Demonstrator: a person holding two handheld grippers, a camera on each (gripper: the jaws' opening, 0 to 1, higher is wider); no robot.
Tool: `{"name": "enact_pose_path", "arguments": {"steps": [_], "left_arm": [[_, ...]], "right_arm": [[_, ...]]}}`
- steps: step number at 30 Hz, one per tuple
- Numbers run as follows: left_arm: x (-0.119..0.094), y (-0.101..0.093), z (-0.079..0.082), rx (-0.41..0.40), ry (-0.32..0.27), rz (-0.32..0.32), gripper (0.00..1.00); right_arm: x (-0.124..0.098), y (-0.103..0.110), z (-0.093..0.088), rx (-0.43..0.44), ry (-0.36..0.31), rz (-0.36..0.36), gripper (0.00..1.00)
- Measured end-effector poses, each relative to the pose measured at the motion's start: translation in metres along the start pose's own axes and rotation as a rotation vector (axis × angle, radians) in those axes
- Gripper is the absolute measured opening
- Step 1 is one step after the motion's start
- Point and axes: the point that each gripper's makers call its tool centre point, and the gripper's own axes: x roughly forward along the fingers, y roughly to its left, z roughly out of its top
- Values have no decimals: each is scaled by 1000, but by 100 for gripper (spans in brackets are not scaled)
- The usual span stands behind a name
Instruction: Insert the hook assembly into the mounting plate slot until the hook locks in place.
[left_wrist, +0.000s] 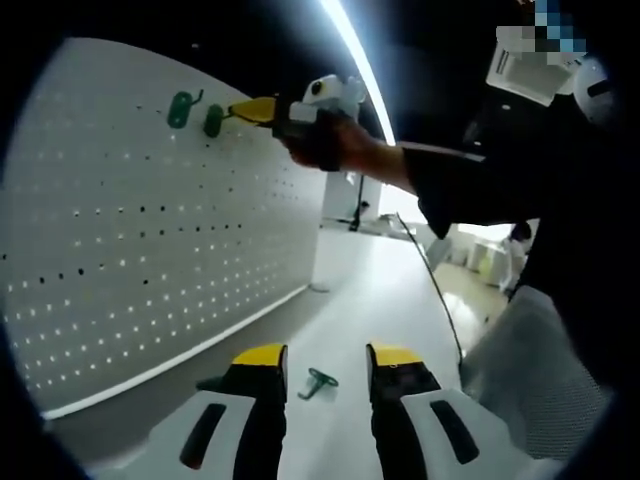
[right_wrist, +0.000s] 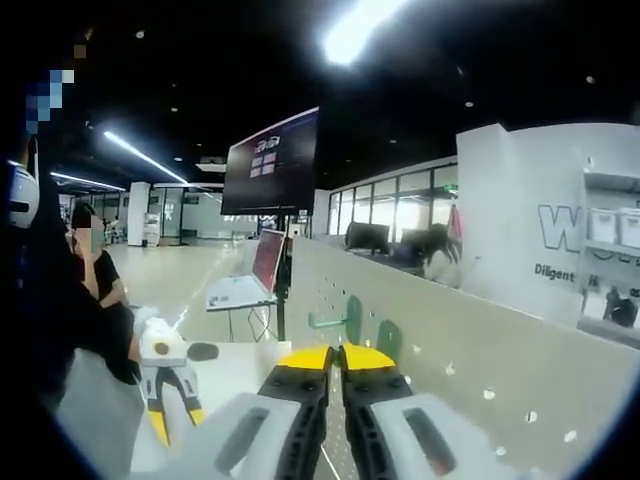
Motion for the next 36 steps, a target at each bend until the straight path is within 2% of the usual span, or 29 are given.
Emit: {"name": "enact_pose_path", "arguments": {"steps": [6, 14, 29, 36], "left_arm": [[1, -2, 1, 2, -2, -5, 32], [1, -3, 2, 3, -1, -12, 32], [2, -3, 0, -2, 6, -14, 31], [3, -5, -1, 0, 11, -18, 31]], "right_arm": [[-6, 4, -2, -3, 6, -10, 7], [-17, 7, -14, 14, 22, -41, 11], [-45, 23, -57, 93, 54, -89, 14], [-55, 38, -86, 149, 76, -102, 14]]}}
